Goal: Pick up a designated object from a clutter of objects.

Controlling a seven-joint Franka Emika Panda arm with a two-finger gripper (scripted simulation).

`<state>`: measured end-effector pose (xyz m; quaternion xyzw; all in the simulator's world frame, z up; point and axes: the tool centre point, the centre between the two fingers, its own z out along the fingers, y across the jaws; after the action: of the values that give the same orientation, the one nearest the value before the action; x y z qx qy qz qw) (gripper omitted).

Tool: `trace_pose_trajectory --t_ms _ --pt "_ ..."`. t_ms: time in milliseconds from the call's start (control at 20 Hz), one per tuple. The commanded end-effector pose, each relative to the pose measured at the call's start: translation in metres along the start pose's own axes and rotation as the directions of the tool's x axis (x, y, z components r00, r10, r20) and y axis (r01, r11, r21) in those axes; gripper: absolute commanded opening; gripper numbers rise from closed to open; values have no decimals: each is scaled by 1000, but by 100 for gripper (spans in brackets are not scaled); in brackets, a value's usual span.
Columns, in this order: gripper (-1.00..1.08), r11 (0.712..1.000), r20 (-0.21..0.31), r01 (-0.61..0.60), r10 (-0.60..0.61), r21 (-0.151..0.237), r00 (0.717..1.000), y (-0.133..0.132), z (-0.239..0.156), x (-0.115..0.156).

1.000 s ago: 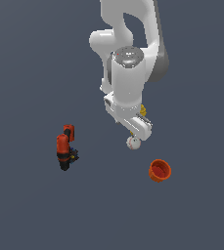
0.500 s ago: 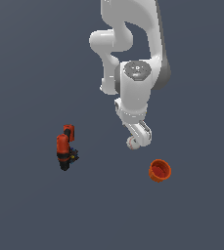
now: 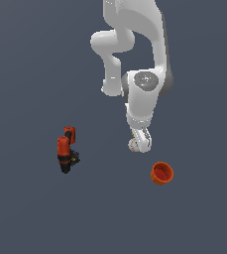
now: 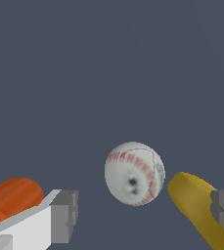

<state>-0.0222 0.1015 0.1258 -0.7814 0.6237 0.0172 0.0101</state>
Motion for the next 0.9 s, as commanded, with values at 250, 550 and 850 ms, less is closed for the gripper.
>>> trace_pose_trajectory --t_ms 250,550,850 --pt "100 989 -22 -149 149 6 989 4 18 -9" --pt "100 977 -33 -215 215 12 976 7 26 -13" --pt "100 972 -37 -236 237 15 971 7 29 -14"
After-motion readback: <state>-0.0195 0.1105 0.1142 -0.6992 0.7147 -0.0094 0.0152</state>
